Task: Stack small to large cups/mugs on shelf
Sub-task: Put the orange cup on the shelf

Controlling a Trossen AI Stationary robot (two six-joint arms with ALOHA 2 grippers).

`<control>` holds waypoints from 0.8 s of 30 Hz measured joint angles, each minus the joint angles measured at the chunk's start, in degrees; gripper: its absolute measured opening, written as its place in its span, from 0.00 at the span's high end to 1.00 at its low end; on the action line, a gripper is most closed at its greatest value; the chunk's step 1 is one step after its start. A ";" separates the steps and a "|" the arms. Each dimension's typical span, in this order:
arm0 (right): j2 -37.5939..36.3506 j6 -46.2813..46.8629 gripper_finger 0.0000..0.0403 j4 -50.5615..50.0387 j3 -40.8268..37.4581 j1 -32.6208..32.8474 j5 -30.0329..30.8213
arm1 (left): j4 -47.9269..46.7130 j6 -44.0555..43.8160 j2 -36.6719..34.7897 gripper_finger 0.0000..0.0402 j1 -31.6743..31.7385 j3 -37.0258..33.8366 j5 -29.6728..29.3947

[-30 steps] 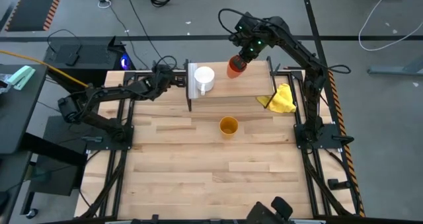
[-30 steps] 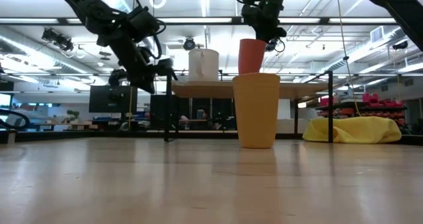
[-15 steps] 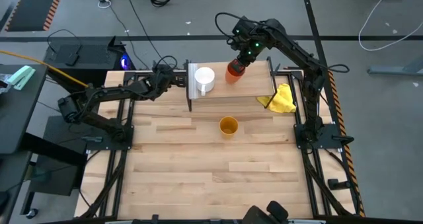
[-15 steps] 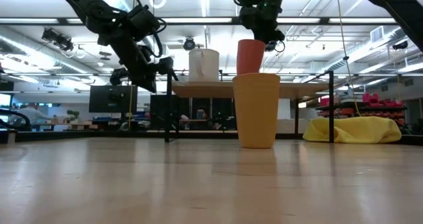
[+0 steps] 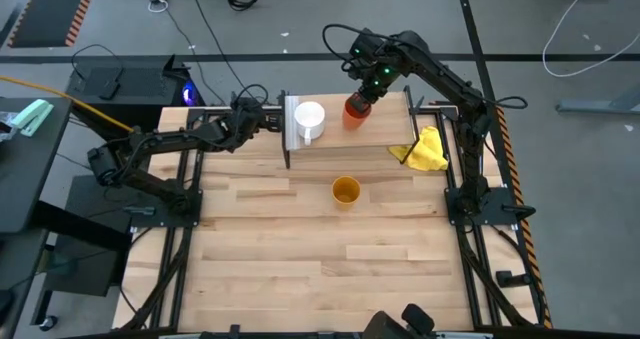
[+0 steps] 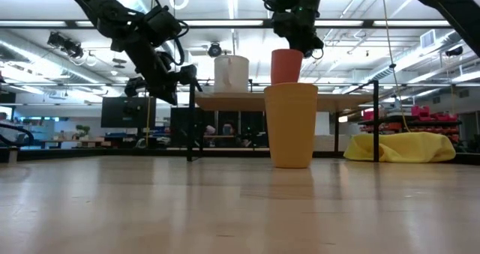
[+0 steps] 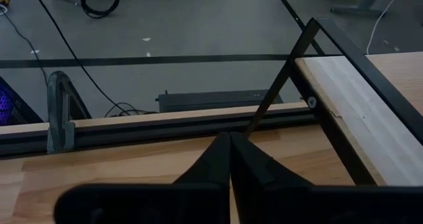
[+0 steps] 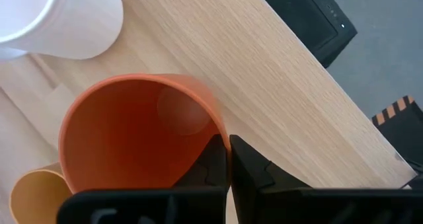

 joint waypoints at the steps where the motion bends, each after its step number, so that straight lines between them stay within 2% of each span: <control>1: 0.00 -0.02 0.98 0.00 0.00 0.00 0.02 | 0.00 0.00 0.00 0.98 0.00 0.00 0.00; 10: 1.33 -1.79 0.98 0.49 -0.04 1.59 0.82 | 0.00 0.04 0.00 0.94 0.00 0.00 0.00; 19: 2.14 -3.00 0.98 2.14 0.09 1.73 1.50 | -0.18 0.22 0.00 0.98 -0.02 -0.02 -0.02; 24: 2.23 -3.05 0.95 2.40 0.07 1.42 1.73 | -0.17 0.26 0.00 0.95 -0.02 -0.04 -0.02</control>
